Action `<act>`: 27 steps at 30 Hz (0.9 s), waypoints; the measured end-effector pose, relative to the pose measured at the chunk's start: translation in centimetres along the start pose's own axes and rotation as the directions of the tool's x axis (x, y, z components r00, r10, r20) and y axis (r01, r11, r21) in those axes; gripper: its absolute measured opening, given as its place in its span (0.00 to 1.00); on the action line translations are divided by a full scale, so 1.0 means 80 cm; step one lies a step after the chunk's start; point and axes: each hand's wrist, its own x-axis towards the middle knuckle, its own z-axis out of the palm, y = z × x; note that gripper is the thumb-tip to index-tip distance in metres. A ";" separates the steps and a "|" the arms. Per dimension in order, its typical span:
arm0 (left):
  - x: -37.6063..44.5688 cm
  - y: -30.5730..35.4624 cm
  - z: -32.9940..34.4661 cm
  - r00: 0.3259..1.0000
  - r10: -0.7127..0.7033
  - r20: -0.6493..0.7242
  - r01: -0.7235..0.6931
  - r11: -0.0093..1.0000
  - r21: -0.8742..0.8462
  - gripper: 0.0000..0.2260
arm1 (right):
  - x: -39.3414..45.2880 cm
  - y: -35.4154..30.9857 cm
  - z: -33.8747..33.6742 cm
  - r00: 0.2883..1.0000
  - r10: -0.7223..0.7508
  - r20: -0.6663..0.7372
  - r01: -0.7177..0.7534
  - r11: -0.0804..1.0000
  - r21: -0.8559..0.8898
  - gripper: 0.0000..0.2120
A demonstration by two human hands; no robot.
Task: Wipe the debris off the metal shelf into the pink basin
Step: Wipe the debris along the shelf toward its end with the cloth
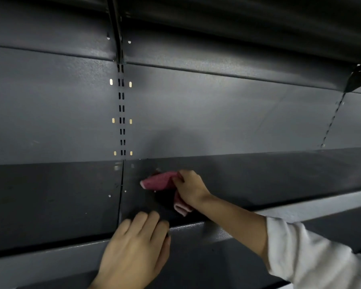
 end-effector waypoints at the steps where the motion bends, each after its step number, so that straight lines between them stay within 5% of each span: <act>1: 0.001 0.000 -0.001 1.000 0.002 0.000 -0.002 1.000 -0.005 0.13 | 0.005 0.000 0.000 0.999 0.020 -0.027 -0.019 0.998 0.055 0.11; 7: 0.003 -0.004 -0.004 1.000 0.025 0.007 -0.025 1.000 0.004 0.14 | 0.039 0.037 -0.069 0.952 0.182 -0.247 -0.076 0.920 0.385 0.14; 10: -0.001 -0.014 -0.008 0.999 0.008 0.031 -0.009 0.999 0.044 0.14 | 0.041 0.096 -0.126 0.889 0.300 -0.345 -0.175 0.921 0.348 0.14; 12: -0.007 -0.022 -0.012 0.999 -0.011 0.039 0.009 0.998 0.062 0.14 | 0.030 0.133 -0.142 0.897 0.351 -0.268 -0.268 0.915 0.302 0.15; 14: -0.012 -0.025 -0.013 0.999 -0.021 0.044 0.018 0.997 0.073 0.14 | 0.022 0.154 -0.137 0.920 0.339 -0.196 -0.334 0.941 0.060 0.16; 17: -0.013 -0.022 -0.011 0.999 -0.010 0.043 0.006 0.995 0.095 0.13 | 0.020 0.149 -0.115 0.964 0.231 -0.134 -0.257 0.938 -0.231 0.17; 21: -0.011 -0.020 -0.009 0.999 -0.023 0.024 0.020 0.994 0.108 0.12 | 0.019 0.102 -0.064 0.994 -0.080 0.073 0.103 0.897 -0.430 0.23; 27: -0.012 -0.020 -0.011 0.999 -0.024 0.021 0.022 0.994 0.108 0.12 | 0.012 0.026 0.009 0.969 -0.229 0.097 0.242 0.958 -0.156 0.18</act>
